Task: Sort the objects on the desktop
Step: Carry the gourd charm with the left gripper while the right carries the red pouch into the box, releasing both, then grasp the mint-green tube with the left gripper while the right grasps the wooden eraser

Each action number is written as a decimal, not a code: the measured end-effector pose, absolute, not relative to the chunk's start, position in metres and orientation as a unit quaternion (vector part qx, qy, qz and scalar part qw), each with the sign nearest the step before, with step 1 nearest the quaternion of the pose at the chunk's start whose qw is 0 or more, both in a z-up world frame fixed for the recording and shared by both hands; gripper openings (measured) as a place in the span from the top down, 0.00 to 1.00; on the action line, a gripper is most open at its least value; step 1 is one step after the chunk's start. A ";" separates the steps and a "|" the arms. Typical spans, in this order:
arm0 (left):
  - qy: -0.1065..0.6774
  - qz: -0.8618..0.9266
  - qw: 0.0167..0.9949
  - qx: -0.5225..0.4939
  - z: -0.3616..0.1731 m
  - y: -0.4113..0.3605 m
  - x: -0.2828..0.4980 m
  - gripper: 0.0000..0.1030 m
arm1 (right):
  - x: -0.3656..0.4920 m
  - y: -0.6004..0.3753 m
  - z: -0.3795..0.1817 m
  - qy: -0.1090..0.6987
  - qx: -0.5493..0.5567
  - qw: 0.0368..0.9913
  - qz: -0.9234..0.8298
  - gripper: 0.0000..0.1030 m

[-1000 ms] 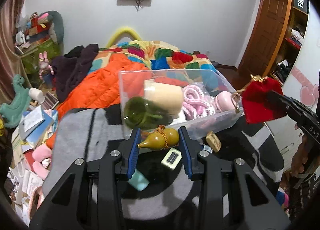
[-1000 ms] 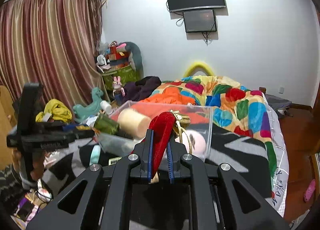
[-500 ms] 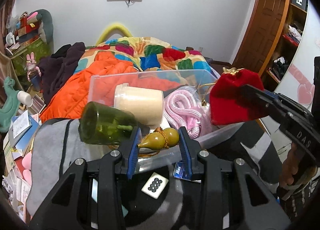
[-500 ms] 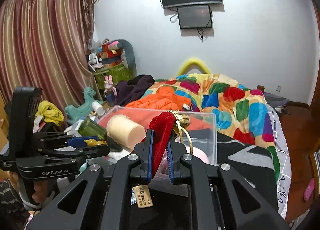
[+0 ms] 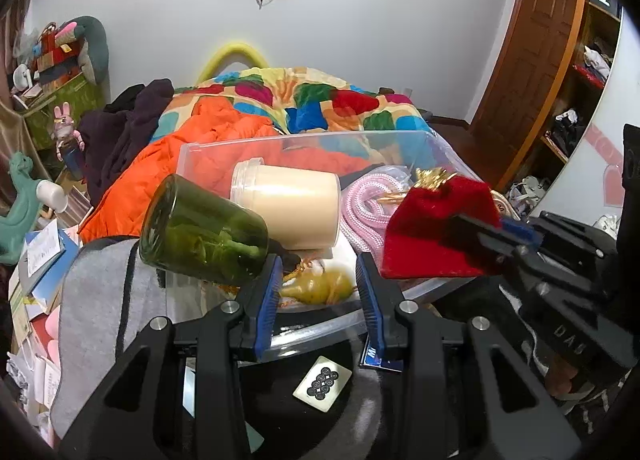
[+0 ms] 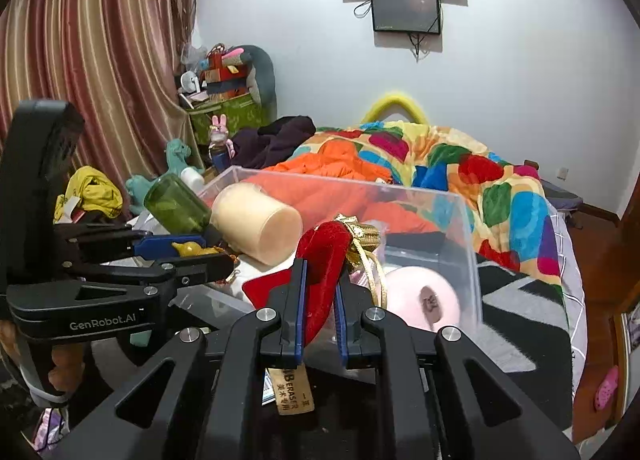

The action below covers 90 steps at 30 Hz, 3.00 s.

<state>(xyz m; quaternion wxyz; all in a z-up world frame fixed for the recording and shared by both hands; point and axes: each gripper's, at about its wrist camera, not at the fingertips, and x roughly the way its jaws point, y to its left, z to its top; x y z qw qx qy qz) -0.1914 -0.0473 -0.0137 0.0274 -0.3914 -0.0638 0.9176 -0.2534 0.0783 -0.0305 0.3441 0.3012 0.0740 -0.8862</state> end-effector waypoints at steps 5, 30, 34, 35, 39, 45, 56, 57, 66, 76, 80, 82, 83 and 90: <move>-0.052 0.919 -0.002 -0.391 -0.011 -0.049 -0.186 0.45 | -0.247 0.070 -0.034 0.103 0.310 0.342 -0.881 0.89; -0.068 0.923 0.024 -0.377 0.005 -0.053 -0.139 0.42 | -0.239 0.076 -0.009 0.108 0.280 0.294 -0.907 0.43; -0.062 0.924 0.026 -0.376 0.006 -0.054 -0.127 0.41 | -0.227 0.082 -0.004 0.117 0.245 0.279 -0.921 0.31; -0.061 0.924 0.026 -0.378 0.005 -0.055 -0.125 0.40 | -0.224 0.082 -0.003 0.122 0.243 0.281 -0.920 0.31; -0.059 0.921 0.020 -0.385 0.000 -0.060 -0.117 0.37 | -0.216 0.083 -0.004 0.139 0.247 0.294 -0.913 0.30; -0.068 0.913 0.004 -0.402 -0.012 -0.077 -0.105 0.37 | -0.207 0.091 -0.015 0.143 0.275 0.312 -0.898 0.30; -0.064 0.899 -0.018 -0.433 -0.037 -0.094 -0.100 0.37 | -0.195 0.099 -0.035 0.148 0.304 0.326 -0.883 0.30; -0.060 0.897 -0.017 -0.437 -0.039 -0.093 -0.100 0.37 | -0.194 0.098 -0.040 0.154 0.308 0.327 -0.880 0.30; -0.028 0.881 -0.006 -0.472 -0.058 -0.084 -0.119 0.36 | -0.202 0.104 -0.072 0.160 0.355 0.323 -0.863 0.30; -0.074 0.872 -0.017 -0.484 -0.067 -0.099 -0.147 0.36 | -0.228 0.100 -0.079 0.110 0.390 0.341 -0.848 0.39; -0.043 0.880 -0.046 -0.470 -0.069 -0.093 -0.144 0.51 | -0.230 0.090 -0.085 0.115 0.394 0.344 -0.845 0.46; -0.040 0.882 -0.049 -0.467 -0.069 -0.093 -0.142 0.55 | -0.231 0.085 -0.089 0.121 0.396 0.346 -0.842 0.50; -0.040 0.883 -0.049 -0.465 -0.069 -0.095 -0.141 0.58 | -0.231 0.083 -0.089 0.121 0.395 0.347 -0.842 0.51; -0.041 0.888 -0.068 -0.453 -0.069 -0.098 -0.136 0.78 | -0.237 0.073 -0.089 0.103 0.404 0.365 -0.832 0.75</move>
